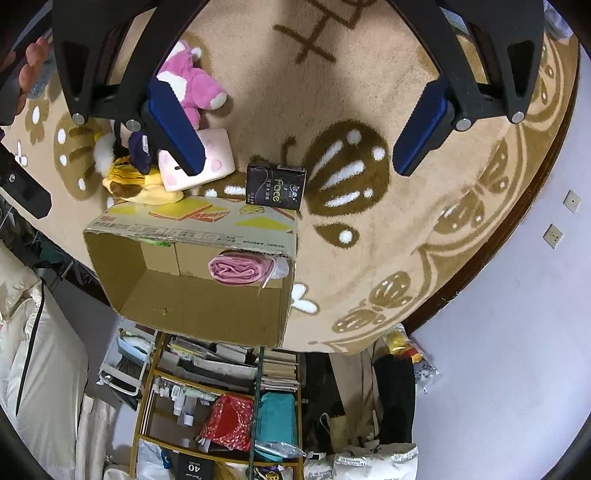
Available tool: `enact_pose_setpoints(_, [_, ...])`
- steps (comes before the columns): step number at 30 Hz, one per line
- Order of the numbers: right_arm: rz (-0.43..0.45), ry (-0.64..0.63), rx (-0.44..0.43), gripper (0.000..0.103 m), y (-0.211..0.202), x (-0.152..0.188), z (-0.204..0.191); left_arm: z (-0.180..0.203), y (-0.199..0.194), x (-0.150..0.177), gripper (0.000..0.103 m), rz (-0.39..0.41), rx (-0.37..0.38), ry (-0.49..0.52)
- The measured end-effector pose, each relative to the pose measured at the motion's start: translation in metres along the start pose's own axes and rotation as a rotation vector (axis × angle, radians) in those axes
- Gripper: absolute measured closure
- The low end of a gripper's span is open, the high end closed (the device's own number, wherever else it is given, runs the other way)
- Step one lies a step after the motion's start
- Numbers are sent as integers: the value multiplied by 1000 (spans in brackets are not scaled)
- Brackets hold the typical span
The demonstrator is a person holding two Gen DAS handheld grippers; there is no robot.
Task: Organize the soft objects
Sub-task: 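Move the left tool to the black Face pack while the right tool approaches the yellow bear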
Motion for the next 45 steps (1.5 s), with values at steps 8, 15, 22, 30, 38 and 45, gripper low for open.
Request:
enact_pose_setpoints(8, [-67, 49, 20, 0, 24, 9, 16, 0, 34, 1, 2, -56, -8, -15])
enact_pose_setpoints(15, [-102, 74, 15, 0, 46, 9, 23, 4, 60, 0, 2, -97, 8, -20])
enact_pose_setpoints(22, [-153, 75, 7, 0, 74, 14, 25, 5, 89, 6, 2, -158, 0, -25])
enact_pose_setpoints(30, [-226, 113, 7, 0, 94, 33, 35, 2, 111, 10, 2, -208, 0, -37])
enact_pose_setpoints(38, [-250, 93, -29, 0, 108, 32, 30, 5, 125, 16, 2, -243, 5, -30])
enact_pose_setpoints(45, [-278, 56, -20, 1, 119, 35, 25, 8, 135, 18, 3, -252, 7, -16])
Point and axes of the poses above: each gripper's, at about its wrist camera, not at the fingertips, and y roughly the way its jaws point, z to its right, x to its underside, the point moved 5 cm from there along y, roughly the way its jaws point, and after that the axes turned 9 degrees about -y, right-handed, at the moved point
